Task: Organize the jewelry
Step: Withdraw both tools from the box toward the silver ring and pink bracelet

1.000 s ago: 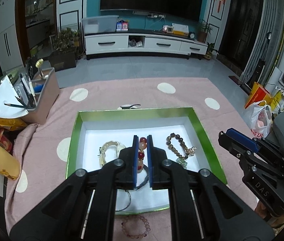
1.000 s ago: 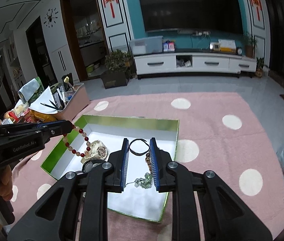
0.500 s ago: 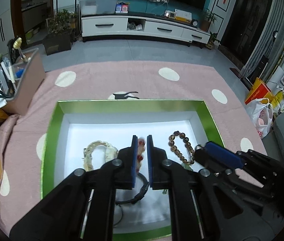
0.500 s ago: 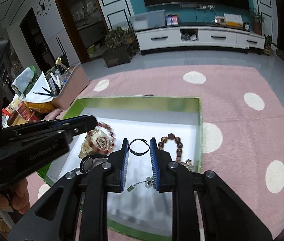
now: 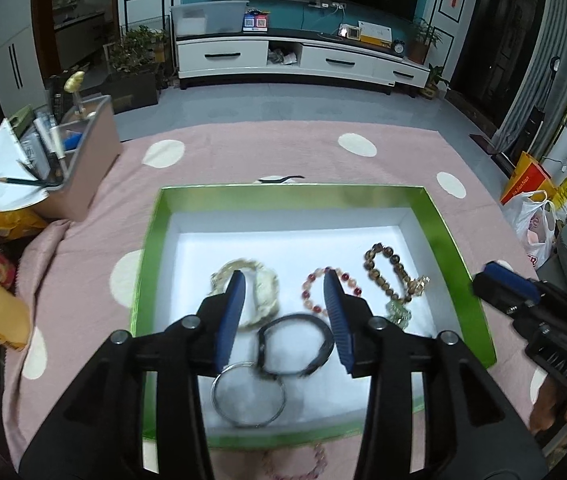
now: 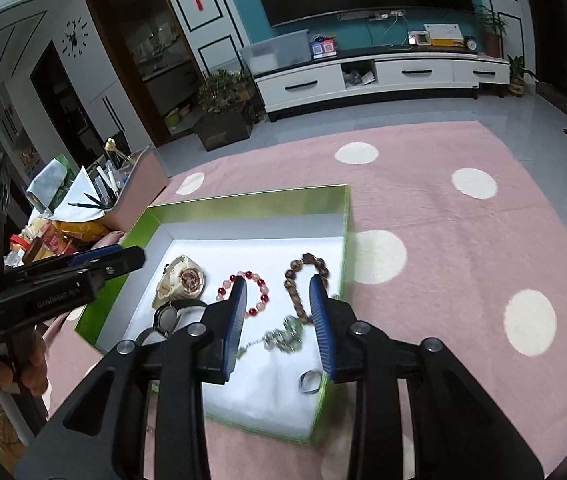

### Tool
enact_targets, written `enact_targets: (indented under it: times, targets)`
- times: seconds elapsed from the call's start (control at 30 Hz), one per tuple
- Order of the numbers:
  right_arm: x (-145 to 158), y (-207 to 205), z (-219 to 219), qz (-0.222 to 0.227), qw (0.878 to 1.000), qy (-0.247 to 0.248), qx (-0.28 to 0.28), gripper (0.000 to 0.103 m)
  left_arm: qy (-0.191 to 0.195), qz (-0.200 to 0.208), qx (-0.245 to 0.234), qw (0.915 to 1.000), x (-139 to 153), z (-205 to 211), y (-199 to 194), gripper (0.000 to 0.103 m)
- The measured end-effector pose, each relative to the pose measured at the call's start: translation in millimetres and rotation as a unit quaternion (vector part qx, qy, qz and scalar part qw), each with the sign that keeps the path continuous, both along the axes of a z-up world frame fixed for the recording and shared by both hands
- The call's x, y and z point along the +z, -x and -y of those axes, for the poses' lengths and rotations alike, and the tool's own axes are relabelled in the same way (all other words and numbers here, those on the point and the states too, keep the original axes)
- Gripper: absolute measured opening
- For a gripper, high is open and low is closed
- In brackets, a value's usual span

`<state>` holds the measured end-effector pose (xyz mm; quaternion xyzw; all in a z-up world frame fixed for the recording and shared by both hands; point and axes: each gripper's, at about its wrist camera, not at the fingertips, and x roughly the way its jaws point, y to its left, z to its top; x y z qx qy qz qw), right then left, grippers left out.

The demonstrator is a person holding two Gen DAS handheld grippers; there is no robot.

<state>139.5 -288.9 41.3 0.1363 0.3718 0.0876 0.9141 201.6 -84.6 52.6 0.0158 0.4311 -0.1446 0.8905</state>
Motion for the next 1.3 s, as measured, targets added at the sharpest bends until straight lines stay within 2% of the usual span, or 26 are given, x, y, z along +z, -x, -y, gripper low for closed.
enact_targets:
  times: [0.07,0.17,0.37,0.47,0.67,0.97,1.3]
  targets:
    - [2.5,14.7,7.8,0.005,1.000,-0.005,-0.006,0.035,0.002,0.003,0.003,1.0000,3.9,-8.0,8.6,0.043]
    - [5.1,33.2,15.6,0.009,1.000,-0.012,-0.016,0.042,0.005,0.010,0.014,0.9998,10.5,-24.2,24.1,0.047]
    - [9.3,66.2,18.4,0.017,1.000,-0.006,-0.018,0.042,0.013,0.017,0.046,0.9987,17.3,-62.7,56.3,0.054]
    - [8.9,81.1,15.4,0.017,1.000,-0.001,-0.014,0.046,0.024,0.011,0.068,0.9973,15.2,-84.7,68.8,0.057]
    - [4.3,103.8,6.1,0.011,1.000,0.008,-0.003,0.049,0.026,-0.008,0.093,0.9953,-5.4,-109.5,98.3,0.058]
    - [-20.5,120.7,-31.8,-0.022,0.999,0.016,0.040,0.049,0.001,-0.017,0.103,0.9945,-37.8,-122.5,140.3,0.058]
    - [-54.2,108.9,-98.4,-0.064,0.991,0.040,0.114,0.049,-0.006,-0.040,0.090,0.9951,-66.8,-115.3,144.3,0.058]
